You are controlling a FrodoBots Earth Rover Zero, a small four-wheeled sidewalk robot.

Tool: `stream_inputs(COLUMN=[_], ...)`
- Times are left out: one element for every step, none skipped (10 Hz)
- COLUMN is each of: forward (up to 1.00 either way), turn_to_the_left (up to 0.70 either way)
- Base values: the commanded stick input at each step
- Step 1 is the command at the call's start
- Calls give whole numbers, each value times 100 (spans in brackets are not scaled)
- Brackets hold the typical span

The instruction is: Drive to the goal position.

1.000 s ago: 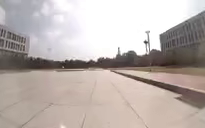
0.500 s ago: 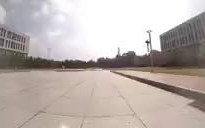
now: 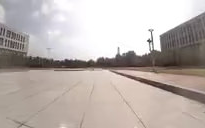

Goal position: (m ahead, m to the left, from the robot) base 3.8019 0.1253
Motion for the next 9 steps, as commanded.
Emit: stream_inputs(forward=[70, 70, 70, 70, 70, 70, 70, 70, 70], turn_to_the_left=[0, 0, 0, 0, 0, 0, 0, 0, 0])
